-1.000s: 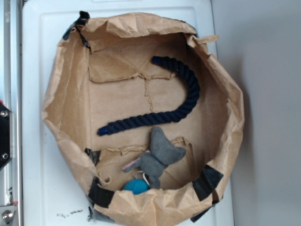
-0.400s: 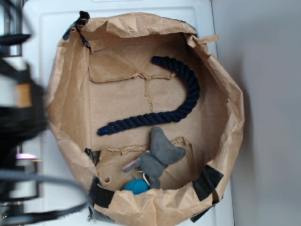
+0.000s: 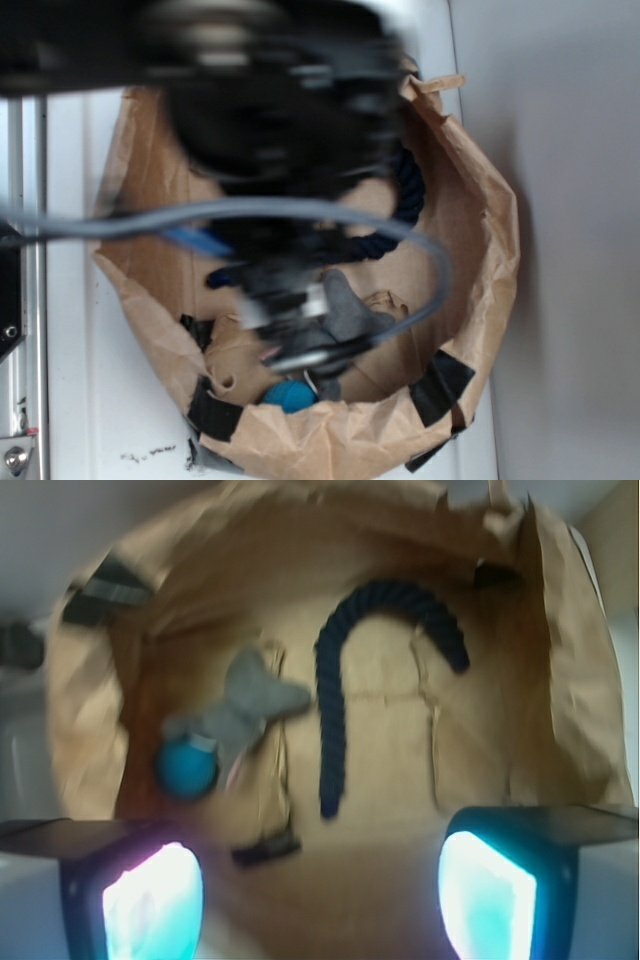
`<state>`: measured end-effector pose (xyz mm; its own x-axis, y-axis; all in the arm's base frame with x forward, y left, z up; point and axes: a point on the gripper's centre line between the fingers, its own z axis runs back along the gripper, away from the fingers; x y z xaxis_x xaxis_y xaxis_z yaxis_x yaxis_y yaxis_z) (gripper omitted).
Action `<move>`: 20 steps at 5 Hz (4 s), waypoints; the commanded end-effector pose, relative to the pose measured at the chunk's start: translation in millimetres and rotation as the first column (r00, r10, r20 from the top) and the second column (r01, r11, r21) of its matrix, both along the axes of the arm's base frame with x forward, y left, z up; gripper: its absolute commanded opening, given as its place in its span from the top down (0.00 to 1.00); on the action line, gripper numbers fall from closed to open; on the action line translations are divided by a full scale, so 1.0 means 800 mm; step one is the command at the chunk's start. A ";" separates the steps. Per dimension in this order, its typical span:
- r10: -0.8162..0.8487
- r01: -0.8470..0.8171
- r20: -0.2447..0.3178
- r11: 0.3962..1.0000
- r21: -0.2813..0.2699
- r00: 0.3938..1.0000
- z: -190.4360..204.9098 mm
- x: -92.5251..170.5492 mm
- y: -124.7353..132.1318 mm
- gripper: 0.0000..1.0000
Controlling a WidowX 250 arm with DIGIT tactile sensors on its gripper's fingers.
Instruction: Grab the blue rope.
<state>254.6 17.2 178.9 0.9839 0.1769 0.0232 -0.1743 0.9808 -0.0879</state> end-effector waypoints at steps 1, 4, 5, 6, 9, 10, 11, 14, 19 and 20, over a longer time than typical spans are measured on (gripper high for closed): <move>0.028 -0.028 0.042 0.999 0.019 0.999 -0.005 0.031 0.006 0.00; 0.028 -0.028 0.042 0.999 0.019 0.999 -0.005 0.031 0.006 0.00; 0.028 -0.027 0.144 1.000 -0.011 0.989 -0.036 0.027 0.014 0.00; 0.038 -0.032 0.223 0.999 -0.030 0.974 -0.073 0.032 0.009 0.00; 0.064 -0.077 0.236 0.996 0.043 0.970 -0.128 0.064 -0.010 0.00; 0.074 -0.088 0.225 0.995 0.054 0.972 -0.135 0.071 -0.010 0.00; 0.074 -0.094 0.223 0.993 0.078 0.972 -0.142 0.079 -0.012 0.00; 0.116 -0.133 0.120 0.979 0.151 0.986 -0.143 0.089 -0.018 0.00; -0.045 0.035 0.032 0.967 0.252 0.999 -0.189 0.111 -0.015 0.00; -0.045 0.034 0.037 0.965 0.261 0.998 -0.196 0.116 -0.014 0.95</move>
<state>341.0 6.9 23.9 0.9912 0.1088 0.0756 -0.1202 0.9784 0.1680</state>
